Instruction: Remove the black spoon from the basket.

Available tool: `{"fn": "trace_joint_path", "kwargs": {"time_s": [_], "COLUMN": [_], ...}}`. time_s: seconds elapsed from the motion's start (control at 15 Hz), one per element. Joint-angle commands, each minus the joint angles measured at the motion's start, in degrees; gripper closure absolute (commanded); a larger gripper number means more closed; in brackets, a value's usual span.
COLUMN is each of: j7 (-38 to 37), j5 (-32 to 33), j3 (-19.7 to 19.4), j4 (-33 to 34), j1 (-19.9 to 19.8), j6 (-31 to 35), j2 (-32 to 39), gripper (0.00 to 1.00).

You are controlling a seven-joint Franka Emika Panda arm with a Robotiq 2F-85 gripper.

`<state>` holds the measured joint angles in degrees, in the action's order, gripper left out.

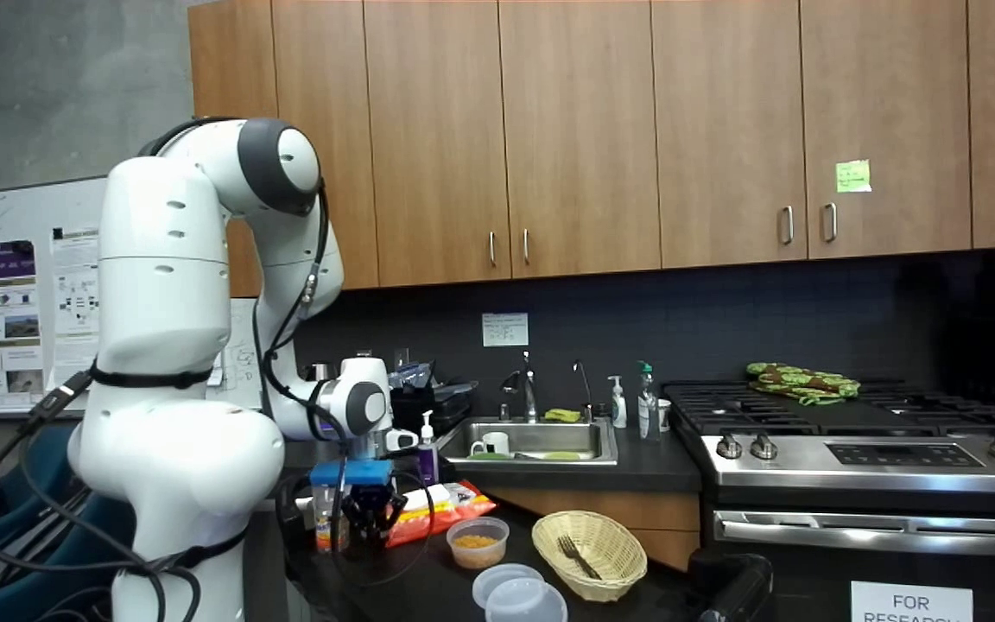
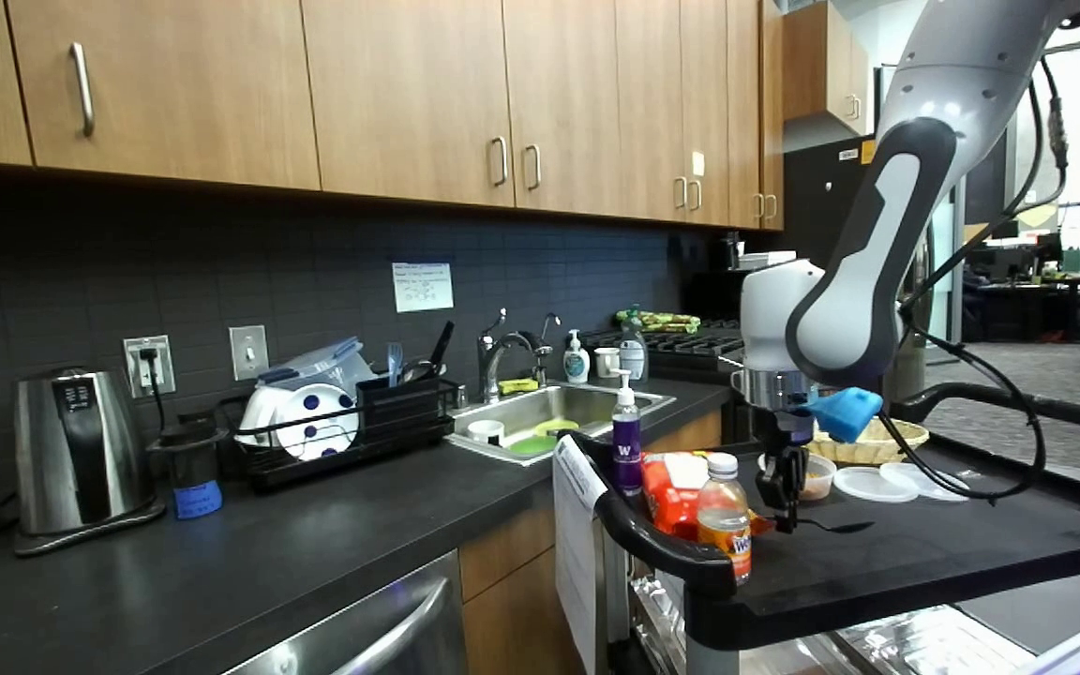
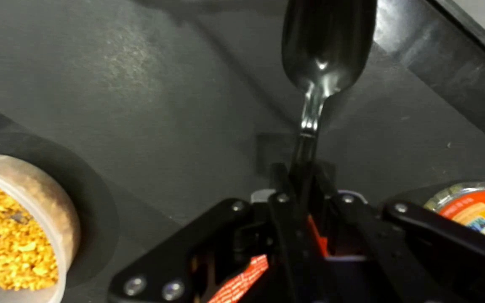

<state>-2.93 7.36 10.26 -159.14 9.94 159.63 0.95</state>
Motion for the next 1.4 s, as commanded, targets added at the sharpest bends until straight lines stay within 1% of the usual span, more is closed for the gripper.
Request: {"fn": "trace_joint_path", "kwargs": {"time_s": [0.0, 0.07, 0.2, 0.27, 0.33, 0.4, 0.47, 0.53, 0.6, 0.67, 0.8, 0.93, 1.13, 1.2, 1.33], "j7": [-1.6, -1.6, -1.1, -0.6, 0.2, 0.9, 1.0, 1.0, 0.5, -0.2, -0.9, -1.1, -1.0, -1.1, -1.3], "j5": [3.1, 3.2, 2.1, 1.1, -0.6, -2.3, -3.6, -4.6, -5.0, -4.4, -2.8, -1.9, -1.0, -0.5, 0.3], "j3": [-0.9, -1.1, -1.1, -0.8, -0.4, -0.1, -0.1, -0.2, -0.4, -0.7, -1.2, -1.5, -2.1, -2.4, -2.6], "j4": [0.0, 0.1, 0.2, 0.3, -2.2, -1.1, 0.3, -0.3, -2.0, -1.1, -0.8, -1.3, -0.8, -1.2, -0.5], "j1": [-0.3, -0.2, -0.1, -0.1, -0.1, -0.1, -0.1, 0.0, -0.1, -0.3, -1.3, -2.5, -4.5, -5.3, -6.5], "j6": [3.6, 3.7, 3.5, 2.9, 3.1, 1.8, 0.1, -0.5, -1.8, -3.8, -7.5, -11.2, -18.5, -19.8, -24.3], "j2": [2.5, 2.2, 1.3, 0.3, -2.3, -2.9, -3.7, -5.6, -8.8, -10.3, -14.1, -18.7, -24.8, -26.8, -29.6], "gripper": [0.6, 0.6, 0.49, 0.42, 0.36, 0.31, 0.23, 0.16, 0.1, 0.03, 0.0, 0.0, 0.0, 0.0, 0.0]}}
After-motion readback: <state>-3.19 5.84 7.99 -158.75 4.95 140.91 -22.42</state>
